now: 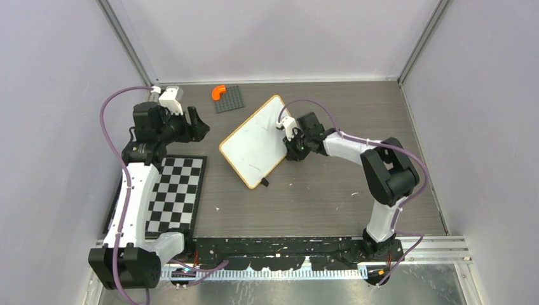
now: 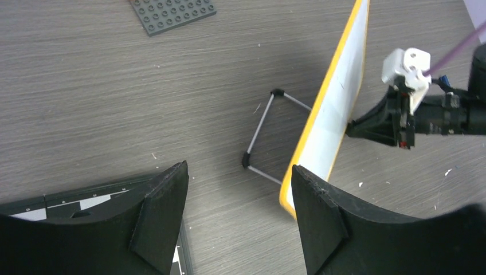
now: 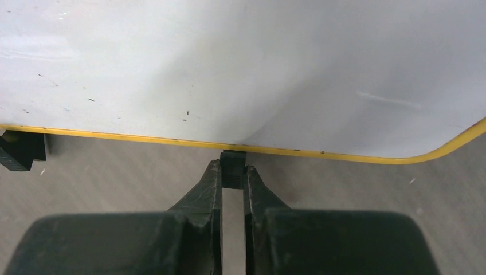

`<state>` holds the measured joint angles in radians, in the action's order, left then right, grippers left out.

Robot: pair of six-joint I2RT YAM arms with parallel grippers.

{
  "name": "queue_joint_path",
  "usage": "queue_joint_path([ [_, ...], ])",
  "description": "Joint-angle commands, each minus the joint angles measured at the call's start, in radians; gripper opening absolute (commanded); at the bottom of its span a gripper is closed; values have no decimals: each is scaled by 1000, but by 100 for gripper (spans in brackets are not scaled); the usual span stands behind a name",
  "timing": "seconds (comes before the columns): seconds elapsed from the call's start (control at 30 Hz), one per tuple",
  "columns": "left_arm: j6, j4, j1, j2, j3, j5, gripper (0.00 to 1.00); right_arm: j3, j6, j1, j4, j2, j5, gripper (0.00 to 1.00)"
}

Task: Write a sentence on the whiteboard
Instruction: Move the whiteboard to the center of the board.

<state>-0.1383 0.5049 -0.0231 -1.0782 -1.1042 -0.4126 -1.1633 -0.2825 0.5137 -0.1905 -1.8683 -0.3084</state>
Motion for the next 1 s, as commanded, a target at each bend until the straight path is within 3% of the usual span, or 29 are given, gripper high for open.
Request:
queue_joint_path([
  [0.0,-25,-62,-17,44,19,-33,68,99,41,65,-8,158,20,0],
  [0.4,-43,-44,-34,105,41,-31,71,359,197,148,-144,520,229,0],
  [0.53,-51,-49,-34,119,57,-29,71,455,166,149,-164,652,268,0],
  [0.8,-61,-75,-34,102,70,-29,71,408,129,163,-368,636,283,0],
  [0.97,-67,-90,-35,88,78,-32,72,421,82,169,-402,636,285,0],
])
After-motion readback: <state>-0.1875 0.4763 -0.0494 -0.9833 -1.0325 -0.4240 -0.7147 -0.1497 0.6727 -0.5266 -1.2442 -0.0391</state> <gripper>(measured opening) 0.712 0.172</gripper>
